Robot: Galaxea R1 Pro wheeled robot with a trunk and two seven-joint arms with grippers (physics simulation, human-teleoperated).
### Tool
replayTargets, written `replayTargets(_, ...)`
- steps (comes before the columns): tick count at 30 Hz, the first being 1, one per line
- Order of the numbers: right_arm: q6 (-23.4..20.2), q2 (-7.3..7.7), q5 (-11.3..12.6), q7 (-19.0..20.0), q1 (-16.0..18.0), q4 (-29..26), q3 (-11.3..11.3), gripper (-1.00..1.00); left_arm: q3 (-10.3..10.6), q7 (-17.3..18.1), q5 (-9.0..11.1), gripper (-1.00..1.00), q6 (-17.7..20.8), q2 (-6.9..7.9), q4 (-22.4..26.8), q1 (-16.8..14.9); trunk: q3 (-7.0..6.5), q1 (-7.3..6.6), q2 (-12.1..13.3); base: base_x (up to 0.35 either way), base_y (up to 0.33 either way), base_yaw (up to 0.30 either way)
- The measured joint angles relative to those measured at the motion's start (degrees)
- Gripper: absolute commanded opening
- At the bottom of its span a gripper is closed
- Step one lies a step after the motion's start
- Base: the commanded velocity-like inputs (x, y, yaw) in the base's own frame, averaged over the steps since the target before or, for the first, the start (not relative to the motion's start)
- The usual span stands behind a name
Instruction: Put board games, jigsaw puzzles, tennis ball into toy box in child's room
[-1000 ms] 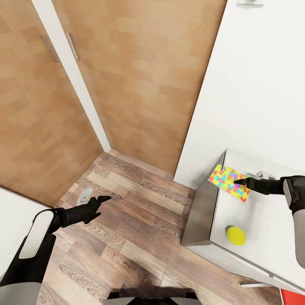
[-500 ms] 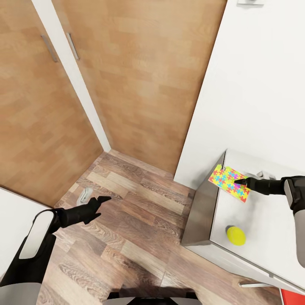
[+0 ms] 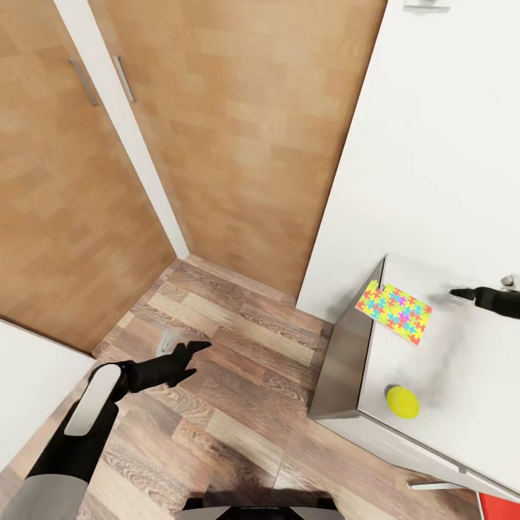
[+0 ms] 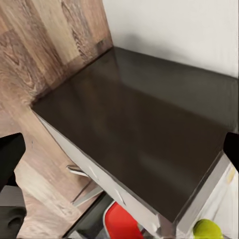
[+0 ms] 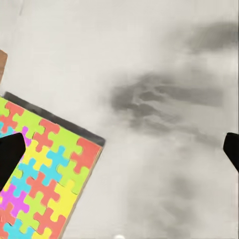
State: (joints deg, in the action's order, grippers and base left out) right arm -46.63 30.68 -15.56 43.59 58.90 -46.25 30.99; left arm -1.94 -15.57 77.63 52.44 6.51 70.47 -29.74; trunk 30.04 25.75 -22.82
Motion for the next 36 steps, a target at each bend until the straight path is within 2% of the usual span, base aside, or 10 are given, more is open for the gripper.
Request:
replayTargets(3, 0.0, -0.17, 0.1, 0.7, -3.2, -6.4, 1.3, 1.00, 3.0, 6.7, -2.1, 1.00, -2.6, -0.32, -3.7, -1.4, 0.00, 0.00, 0.0, 0.000, 0.000, 0.000)
replayTargets(4, 0.0, -0.18, 0.1, 0.7, -3.2, -6.5, 1.3, 1.00, 3.1, 6.8, -2.2, 1.00, -2.7, -0.32, -3.8, -1.5, 0.00, 0.00, 0.0, 0.000, 0.000, 0.000)
replayTargets(8, -0.7, -1.41, 0.4, 1.6, -12.1, -20.7, 3.7, 1.00, 8.6, 18.9, -6.3, 1.00, -9.3, -1.57, -11.8, -4.6, 0.01, 0.00, 0.0, 0.000, 0.000, 0.000)
replayTargets(9, -0.8, -1.43, 0.4, 1.6, -12.2, -20.8, 3.7, 1.00, 8.6, 19.1, -6.4, 1.00, -9.3, -1.58, -11.9, -4.7, 0.01, 0.00, 0.0, 0.000, 0.000, 0.000)
replayTargets(11, -1.3, -1.90, 0.6, 1.8, -14.4, -24.3, 4.2, 1.00, 9.9, 21.8, -7.6, 1.00, -11.0, -2.40, -13.6, -5.3, 0.01, 0.00, 0.0, 0.000, 0.000, 0.000)
replayTargets(13, -2.7, -3.24, 1.1, 2.0, -18.1, -30.6, 5.0, 1.00, 12.0, 25.5, -10.0, 1.00, -14.1, -4.36, -16.5, -6.3, 0.01, 0.00, 0.0, 0.000, 0.000, 0.000)
replayTargets(14, -2.7, -3.27, 1.0, 2.0, -18.2, -30.7, 5.0, 1.00, 12.1, 25.5, -10.1, 1.00, -14.2, -4.40, -16.5, -6.4, 0.01, 0.00, 0.0, 0.000, 0.000, 0.000)
replayTargets(17, -5.0, -5.82, 2.0, 2.4, -22.1, -38.0, 6.4, 1.00, 14.2, 28.9, -13.7, 1.00, -18.0, -6.69, -18.7, -7.3, 0.01, 0.00, 0.0, 0.000, 0.000, 0.000)
replayTargets(22, -7.3, -7.74, 2.8, 3.7, -24.3, -42.0, 8.0, 1.00, 15.4, 31.0, -15.9, 1.00, -20.0, -8.13, -19.7, -7.8, 0.01, 0.00, 0.0, 0.013, 0.032, 0.000)
replayTargets(36, -11.6, -9.78, 3.6, 8.8, -26.3, -45.6, 9.1, 1.00, 16.7, 38.2, -19.2, 1.00, -21.8, -8.97, -20.6, -8.2, -0.15, 0.00, 0.0, 0.091, 0.113, -0.051)
